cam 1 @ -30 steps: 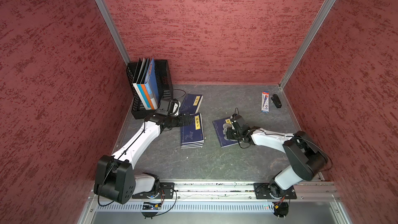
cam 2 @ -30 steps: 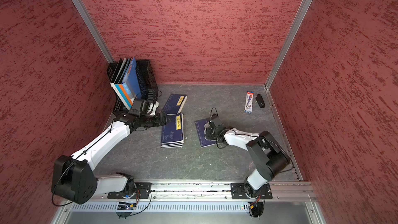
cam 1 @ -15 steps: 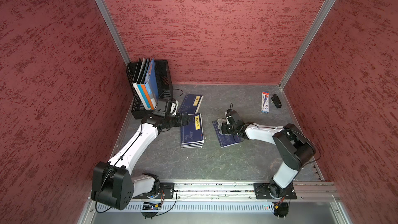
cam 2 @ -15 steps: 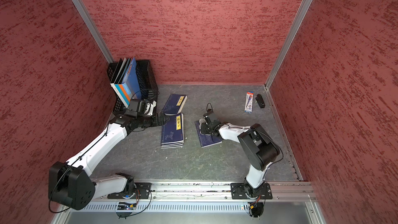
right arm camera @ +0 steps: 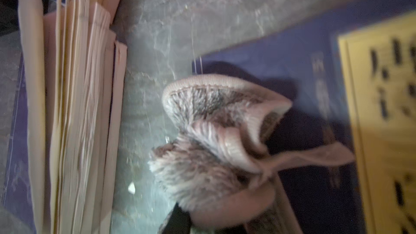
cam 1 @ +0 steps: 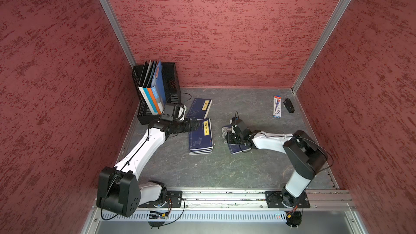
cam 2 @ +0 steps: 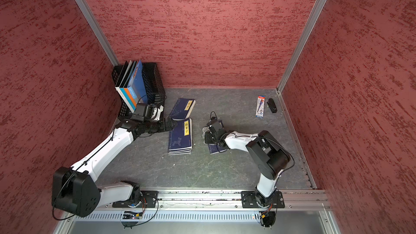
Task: Wipe the cover of the book
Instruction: Wipe the dirt from the cover of the book.
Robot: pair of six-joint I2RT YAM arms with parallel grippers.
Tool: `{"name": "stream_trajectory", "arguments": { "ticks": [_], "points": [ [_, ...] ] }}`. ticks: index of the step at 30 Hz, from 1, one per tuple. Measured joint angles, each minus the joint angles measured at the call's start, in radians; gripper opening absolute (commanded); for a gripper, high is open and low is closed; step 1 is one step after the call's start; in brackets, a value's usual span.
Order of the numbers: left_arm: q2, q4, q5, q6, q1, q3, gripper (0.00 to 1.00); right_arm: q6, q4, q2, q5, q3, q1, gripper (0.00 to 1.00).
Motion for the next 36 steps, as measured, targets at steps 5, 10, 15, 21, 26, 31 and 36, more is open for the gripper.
{"name": "stream_trajectory", "arguments": {
  "ticks": [5,10,15,21,26,31,36],
  "points": [
    [-0.007,0.0,0.0,0.0,0.0,0.0,0.99,-0.043,0.0,0.083,-0.025,0.097,-0.029,0.14],
    [-0.013,0.002,0.001,0.0,0.0,0.0,0.99,-0.04,0.047,-0.018,-0.039,-0.048,-0.024,0.14],
    [-0.011,0.007,0.001,0.0,0.0,0.0,0.99,0.014,0.06,-0.193,-0.04,-0.251,0.03,0.14],
    [0.005,0.019,0.001,0.0,0.001,0.001,0.99,0.067,0.065,-0.251,-0.029,-0.311,0.074,0.15],
    [0.009,0.019,0.001,0.0,0.001,0.001,1.0,0.042,0.033,-0.13,-0.016,-0.163,0.045,0.14],
    [0.011,0.019,0.002,0.0,0.001,0.001,1.0,-0.013,0.023,0.04,-0.016,0.04,-0.005,0.14],
    [0.018,0.019,0.007,0.0,0.001,0.001,1.0,-0.042,0.021,0.098,-0.02,0.107,-0.014,0.14]
  ]
}}
